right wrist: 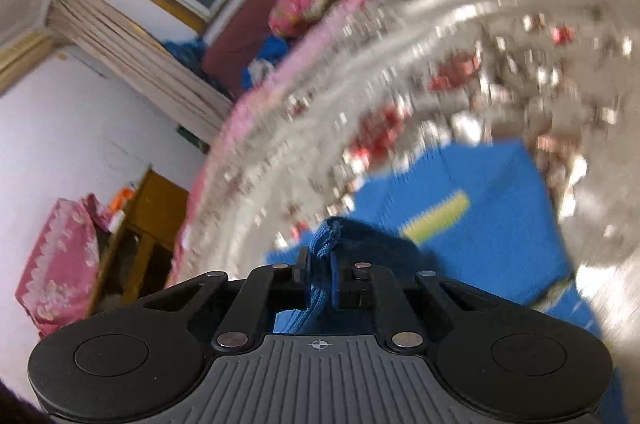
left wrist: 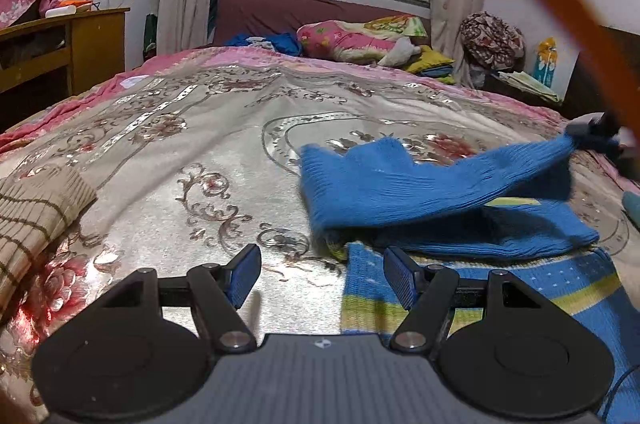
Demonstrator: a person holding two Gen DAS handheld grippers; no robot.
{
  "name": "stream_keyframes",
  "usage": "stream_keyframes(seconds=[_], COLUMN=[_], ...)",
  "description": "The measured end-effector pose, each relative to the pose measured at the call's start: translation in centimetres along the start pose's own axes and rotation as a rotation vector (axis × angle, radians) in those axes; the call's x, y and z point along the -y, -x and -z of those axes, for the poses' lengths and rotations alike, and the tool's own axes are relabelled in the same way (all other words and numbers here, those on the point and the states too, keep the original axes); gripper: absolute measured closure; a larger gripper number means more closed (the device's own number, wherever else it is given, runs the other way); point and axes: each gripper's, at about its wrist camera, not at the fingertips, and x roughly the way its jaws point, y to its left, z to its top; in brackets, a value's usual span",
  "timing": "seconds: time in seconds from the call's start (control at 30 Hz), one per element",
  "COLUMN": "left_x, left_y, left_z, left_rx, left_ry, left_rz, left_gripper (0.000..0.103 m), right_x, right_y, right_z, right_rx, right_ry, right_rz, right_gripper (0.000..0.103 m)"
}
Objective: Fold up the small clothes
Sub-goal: 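Grasp the edge of the folded sleeve with the right gripper, then straighten the sleeve along the body and open the right gripper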
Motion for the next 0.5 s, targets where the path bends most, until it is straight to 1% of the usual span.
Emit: stream_keyframes(seconds=[0.1,0.17,0.23,0.27,0.3,0.37,0.43,0.5], left_x=[0.6,1.0,1.3,1.4,1.6,1.8,1.9,1.9], left_y=[0.2,0.1,0.0,0.0,0.0,0.0,0.1,0.0], left_z=[0.1,0.3,0.5,0.6,0.7,0.9,1.0,1.1], left_rx=[0.004,0.000,-0.011,-0.015,-0.019,-0.023,-0.025,-0.029], left_ry=[-0.016,-0.030,-0.043,-0.047,-0.051,-0.056,-0.058,-0.058], left_rz=[0.013,0.019,0.021,0.021,0.022,0.022,0.020,0.019], left_gripper=[0.031,0.031,0.031,0.031,0.031,0.031,0.031,0.031], right_x=[0.7,1.7,3.4,4.1,5.0,6.2,6.8,7.5], right_y=[2.3,3.3,3.1,2.8,2.2,1.5,1.1,1.0], right_z=[-1.1,-1.5,-1.4,-1.0,-0.7,0.2,0.6,0.7], right_rx=[0.062,0.084,0.066,0.050,0.010,-0.014,-0.022,-0.026], right_ry=[0.009,0.006,-0.003,-0.003,-0.002,-0.022,-0.023,-0.061], right_rz=[0.006,0.019,0.069,0.088,0.098,0.138,0.150,0.154], right_gripper=[0.093,0.093,0.093,0.093,0.093,0.093,0.093,0.089])
